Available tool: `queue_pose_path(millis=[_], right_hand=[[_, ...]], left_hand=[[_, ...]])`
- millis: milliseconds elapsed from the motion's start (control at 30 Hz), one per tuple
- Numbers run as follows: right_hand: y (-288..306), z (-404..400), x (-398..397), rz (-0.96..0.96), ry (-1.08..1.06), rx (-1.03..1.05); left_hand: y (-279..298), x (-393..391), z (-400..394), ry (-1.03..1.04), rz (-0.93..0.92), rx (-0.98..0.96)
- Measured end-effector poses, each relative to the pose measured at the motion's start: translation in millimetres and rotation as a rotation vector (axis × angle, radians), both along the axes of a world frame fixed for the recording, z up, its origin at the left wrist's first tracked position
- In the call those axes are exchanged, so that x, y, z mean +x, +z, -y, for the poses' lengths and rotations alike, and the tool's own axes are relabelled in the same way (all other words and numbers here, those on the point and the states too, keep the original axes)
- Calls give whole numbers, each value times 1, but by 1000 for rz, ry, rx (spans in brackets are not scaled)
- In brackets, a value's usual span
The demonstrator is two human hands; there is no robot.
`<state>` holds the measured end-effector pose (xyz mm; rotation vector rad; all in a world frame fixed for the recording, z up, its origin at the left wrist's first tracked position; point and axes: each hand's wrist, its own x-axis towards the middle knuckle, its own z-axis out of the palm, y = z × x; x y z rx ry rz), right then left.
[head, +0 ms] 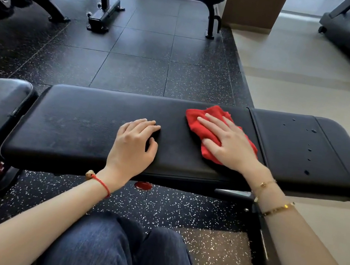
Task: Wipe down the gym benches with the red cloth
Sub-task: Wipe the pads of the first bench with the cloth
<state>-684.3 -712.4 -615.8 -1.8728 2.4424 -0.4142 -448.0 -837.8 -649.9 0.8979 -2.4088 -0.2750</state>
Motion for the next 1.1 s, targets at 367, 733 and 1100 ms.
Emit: queue_pose_path(millis=[367, 733, 1100], right_hand=[[-3, 11, 41, -6, -99, 44], [-2, -31, 13, 31, -386, 22], [-6, -1, 106, 18, 47, 46]], left_hand=[[3, 2, -2, 5, -9, 19], [8, 23, 2, -32, 7, -53], [3, 57, 18, 107, -2, -55]])
